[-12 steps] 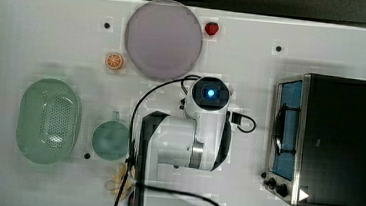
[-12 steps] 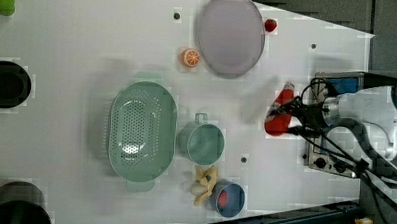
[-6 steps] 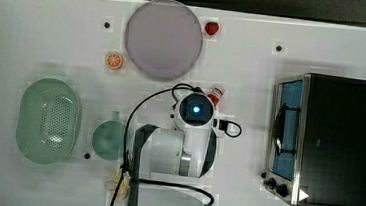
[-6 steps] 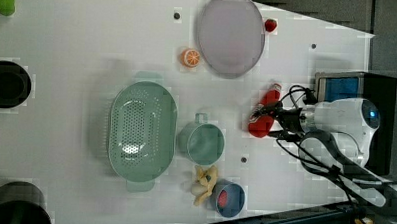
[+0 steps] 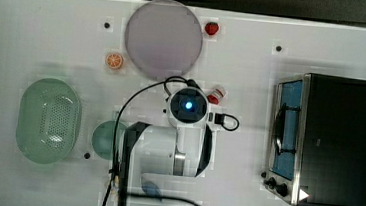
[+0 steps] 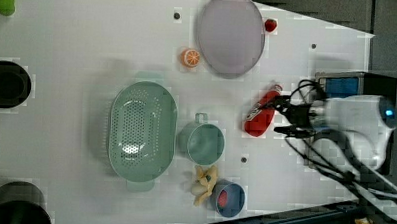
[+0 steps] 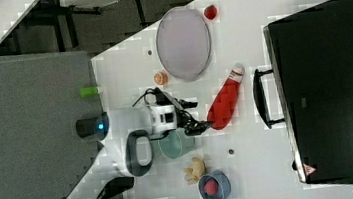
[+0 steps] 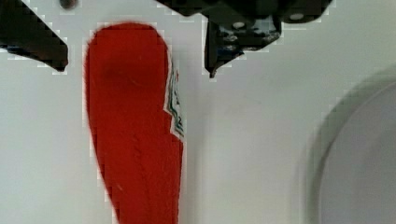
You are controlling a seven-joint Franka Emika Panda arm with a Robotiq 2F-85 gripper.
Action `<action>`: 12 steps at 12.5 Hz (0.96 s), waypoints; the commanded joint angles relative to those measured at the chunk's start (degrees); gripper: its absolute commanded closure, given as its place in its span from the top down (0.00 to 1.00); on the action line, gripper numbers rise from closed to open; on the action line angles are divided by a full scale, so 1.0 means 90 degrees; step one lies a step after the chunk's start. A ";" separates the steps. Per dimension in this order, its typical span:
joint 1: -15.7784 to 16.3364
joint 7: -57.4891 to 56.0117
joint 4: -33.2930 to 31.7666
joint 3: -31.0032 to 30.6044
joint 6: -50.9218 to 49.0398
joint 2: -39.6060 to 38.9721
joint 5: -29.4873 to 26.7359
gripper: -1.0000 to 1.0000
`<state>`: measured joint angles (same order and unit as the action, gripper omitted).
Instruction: Pick Ketchup from oven and place it on table.
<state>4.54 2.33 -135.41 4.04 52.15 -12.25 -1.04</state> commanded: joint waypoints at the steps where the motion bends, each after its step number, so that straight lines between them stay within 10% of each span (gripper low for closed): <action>1: -0.0171 0.0076 0.0677 0.0066 -0.0833 0.1145 0.0028 1.00; 12: -0.0161 0.0067 0.3920 0.0017 -0.4916 0.2157 0.0032 1.00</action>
<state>2.74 2.47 -98.03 3.86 12.53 8.20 -0.35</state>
